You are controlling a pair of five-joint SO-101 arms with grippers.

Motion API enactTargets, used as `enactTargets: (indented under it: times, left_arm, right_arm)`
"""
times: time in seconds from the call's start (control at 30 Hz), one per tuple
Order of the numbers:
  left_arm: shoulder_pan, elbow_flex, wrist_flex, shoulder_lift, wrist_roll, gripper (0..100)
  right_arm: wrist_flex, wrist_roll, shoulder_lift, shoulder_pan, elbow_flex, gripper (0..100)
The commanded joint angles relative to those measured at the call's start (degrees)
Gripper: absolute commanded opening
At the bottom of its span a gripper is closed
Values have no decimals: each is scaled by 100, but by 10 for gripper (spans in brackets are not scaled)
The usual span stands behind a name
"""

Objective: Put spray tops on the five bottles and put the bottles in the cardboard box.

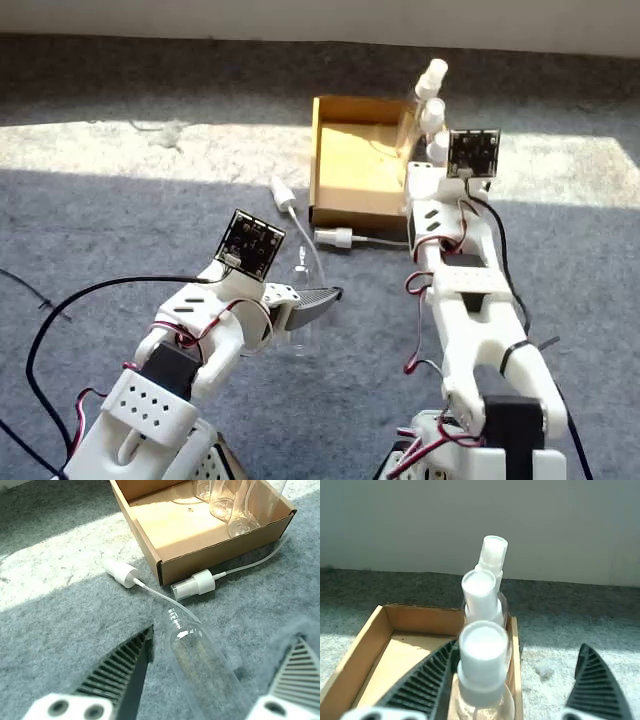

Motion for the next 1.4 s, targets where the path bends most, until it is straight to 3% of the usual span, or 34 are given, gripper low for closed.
enactTargets:
  times: [0.0,0.17,0.3,0.4,0.5,0.63,0.8,0.9,1.17,1.37]
  left_arm:
    - [75,-22,-123,-31,26,364]
    - [40,-22,-123,-57,26,364]
    - [-303,-127,-105,-84,26,364]
    - [-1525,-690,-97,-84,26,364]
    - [-3310,-1200,79,-31,9,364]
    - [-5174,-1314,167,-22,-1055,364]
    - [-6782,-857,123,-22,-2277,364]
    - [-7389,-233,-545,-22,-2796,364]
    - [-7292,2211,-2857,-75,-2989,364]
    - [-6343,2158,-2453,-75,-2215,368]
  right_arm:
    - [840,53,-971,40,-418,296]
    - [2299,53,-1877,31,-1051,296]
    - [3477,53,-2440,-453,-1367,296]
    - [4365,79,-2695,-1218,-1385,296]
    - [5138,88,-2765,-2018,-1385,296]
    - [5455,88,-2747,-2870,-1376,296]
    - [5464,53,-2519,-3653,-1200,296]
    - [5464,44,-1956,-3837,-1209,296]
    - [5473,44,-1499,-3829,-1130,296]
    - [5815,62,-2897,-3407,31,296]
